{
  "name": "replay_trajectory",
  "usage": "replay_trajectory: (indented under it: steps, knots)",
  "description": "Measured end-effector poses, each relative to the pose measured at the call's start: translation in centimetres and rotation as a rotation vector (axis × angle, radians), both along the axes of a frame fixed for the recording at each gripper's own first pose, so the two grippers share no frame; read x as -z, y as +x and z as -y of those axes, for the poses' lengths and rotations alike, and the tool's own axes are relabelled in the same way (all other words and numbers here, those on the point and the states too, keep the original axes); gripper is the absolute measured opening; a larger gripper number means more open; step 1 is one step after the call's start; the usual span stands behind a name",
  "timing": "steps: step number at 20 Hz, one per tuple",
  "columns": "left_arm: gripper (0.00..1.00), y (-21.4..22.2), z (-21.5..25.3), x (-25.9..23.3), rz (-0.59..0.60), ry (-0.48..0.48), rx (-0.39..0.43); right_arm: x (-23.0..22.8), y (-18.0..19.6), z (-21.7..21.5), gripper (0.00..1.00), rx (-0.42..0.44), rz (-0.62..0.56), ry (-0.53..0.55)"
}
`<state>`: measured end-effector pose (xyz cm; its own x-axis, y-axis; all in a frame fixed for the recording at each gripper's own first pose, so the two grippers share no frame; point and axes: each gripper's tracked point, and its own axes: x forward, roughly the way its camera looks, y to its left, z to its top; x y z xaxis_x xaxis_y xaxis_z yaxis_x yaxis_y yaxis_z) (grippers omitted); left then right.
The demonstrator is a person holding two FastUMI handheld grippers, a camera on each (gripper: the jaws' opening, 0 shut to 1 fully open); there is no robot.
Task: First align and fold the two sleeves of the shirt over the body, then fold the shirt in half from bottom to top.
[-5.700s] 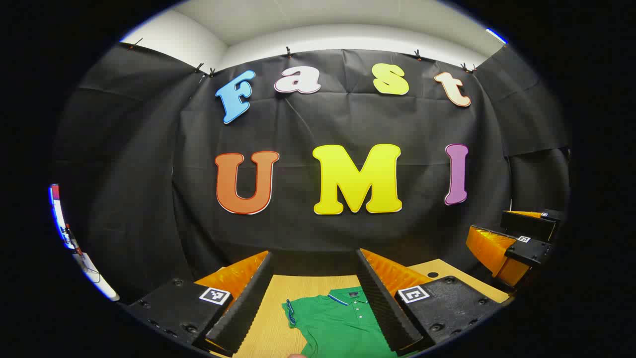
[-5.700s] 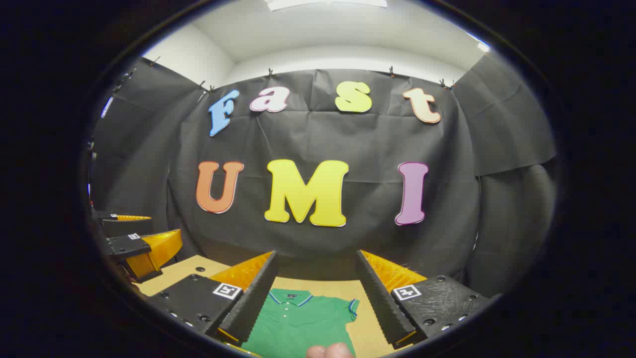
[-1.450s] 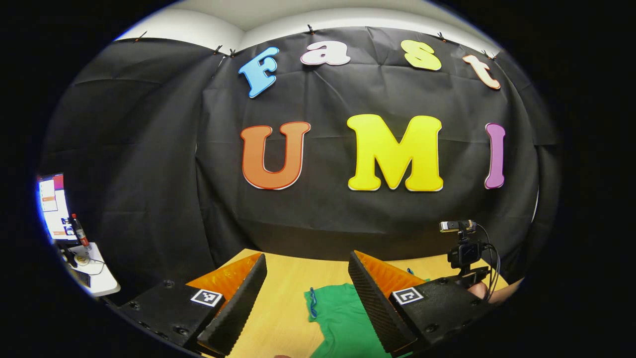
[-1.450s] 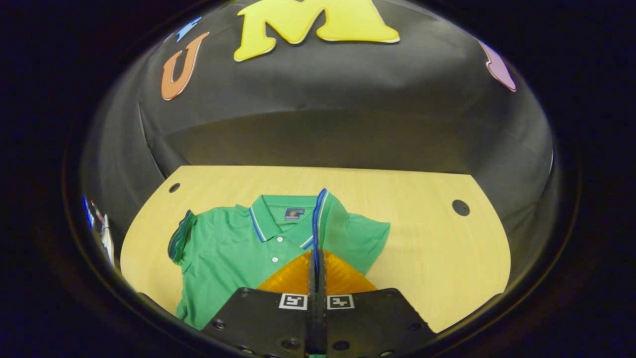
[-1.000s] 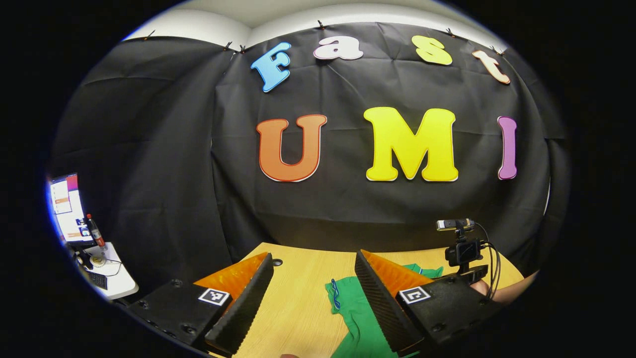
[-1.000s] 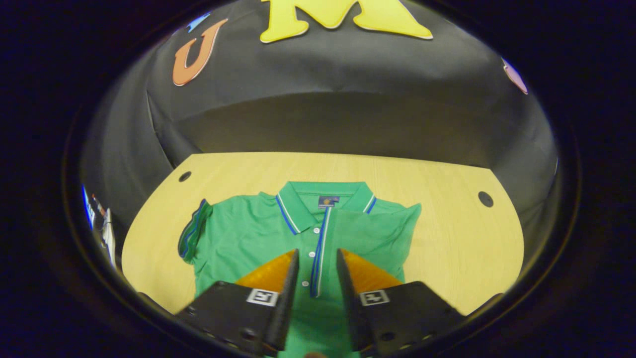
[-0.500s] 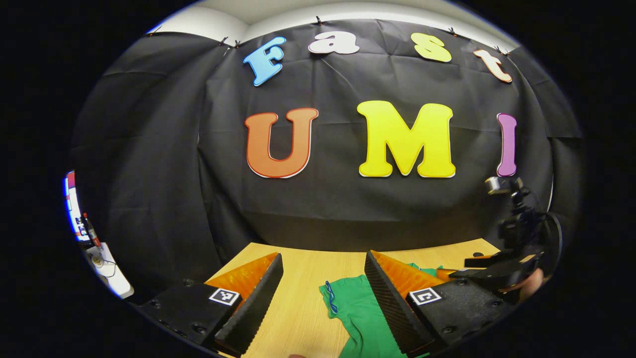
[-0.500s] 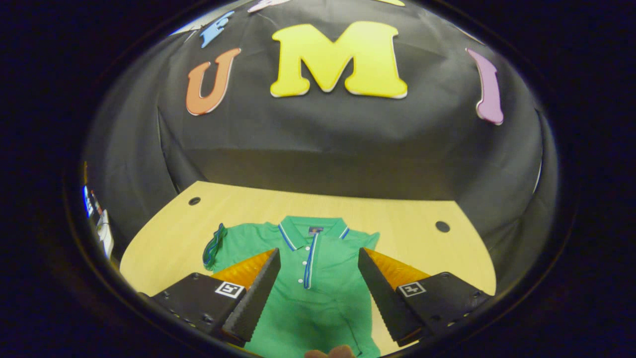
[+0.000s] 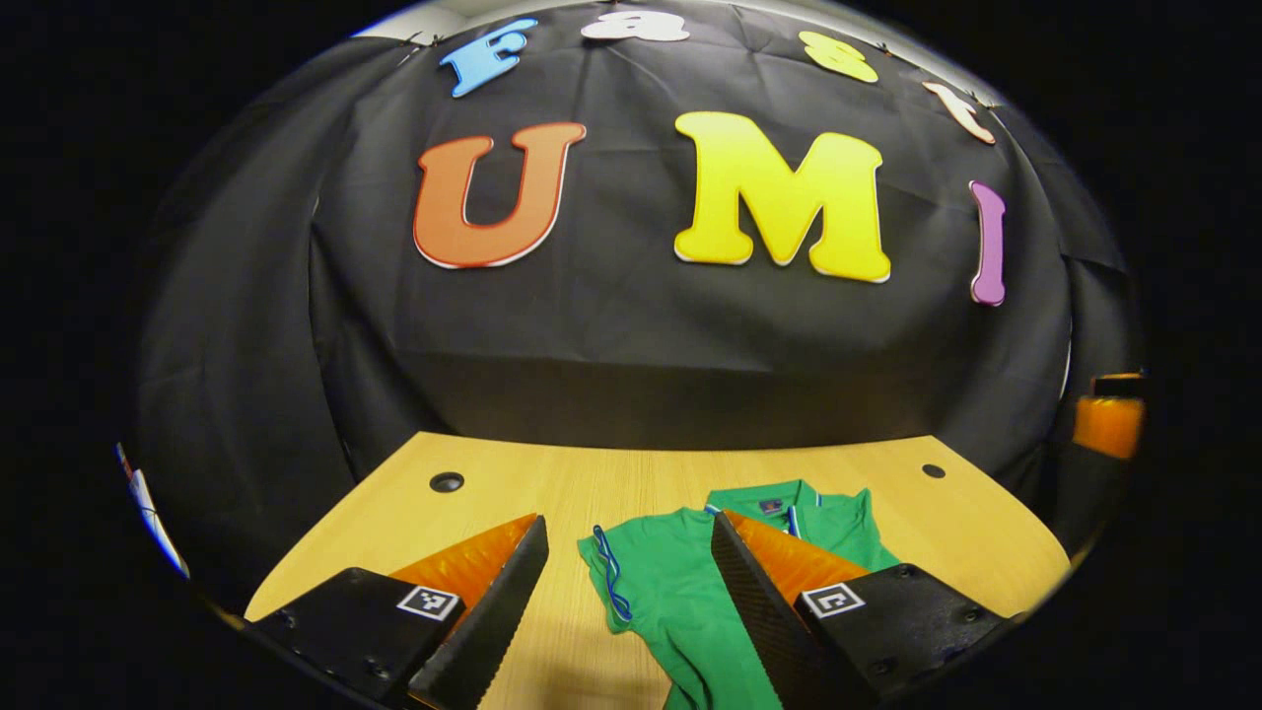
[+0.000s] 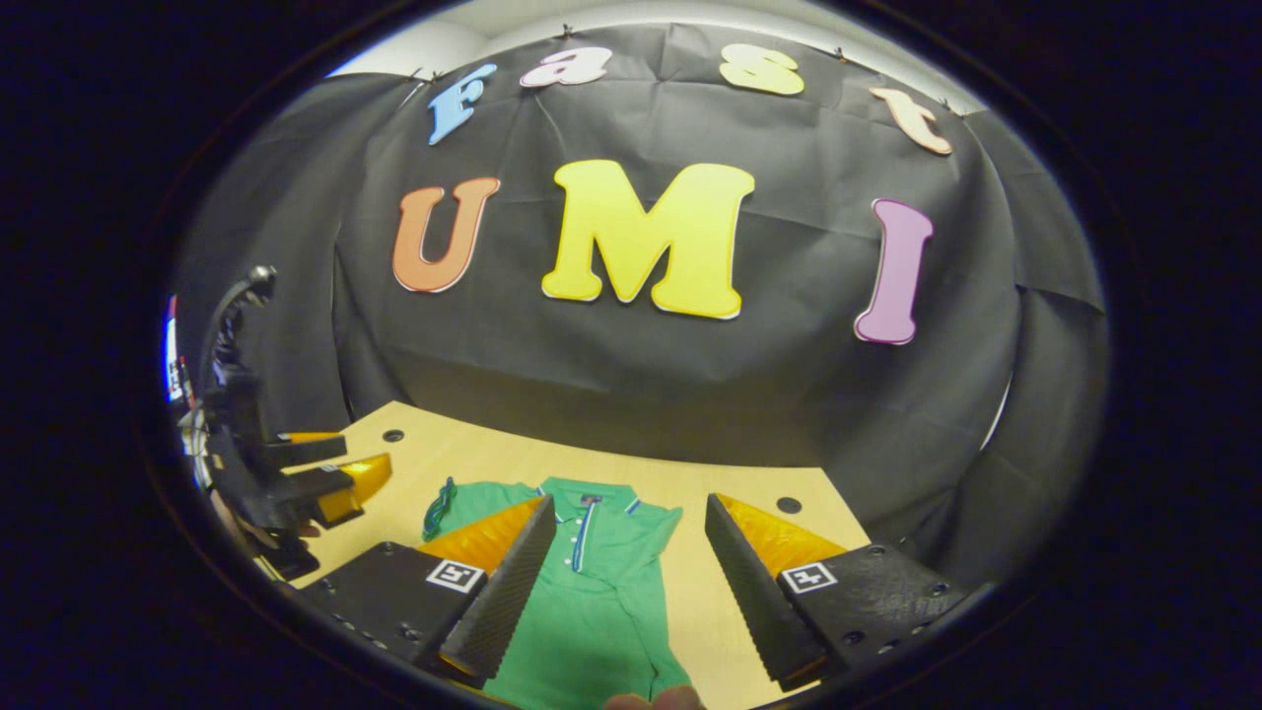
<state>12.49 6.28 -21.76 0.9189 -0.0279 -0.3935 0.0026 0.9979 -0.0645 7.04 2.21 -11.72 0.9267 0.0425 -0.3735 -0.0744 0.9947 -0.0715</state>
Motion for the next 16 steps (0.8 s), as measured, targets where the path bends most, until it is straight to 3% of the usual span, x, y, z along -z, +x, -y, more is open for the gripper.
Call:
replay_trajectory:
  steps: [8, 16]
  knots:
    - [1.00, 3.6, -1.3, 10.0, -0.159, -0.008, -0.012, 0.4, -4.1, 6.0, 0.95, 0.129, -0.047, -0.075]
    - [1.00, 5.6, -1.9, 16.5, -0.266, 0.031, 0.031, 2.1, -5.6, 7.0, 0.95, 0.197, -0.121, -0.063]
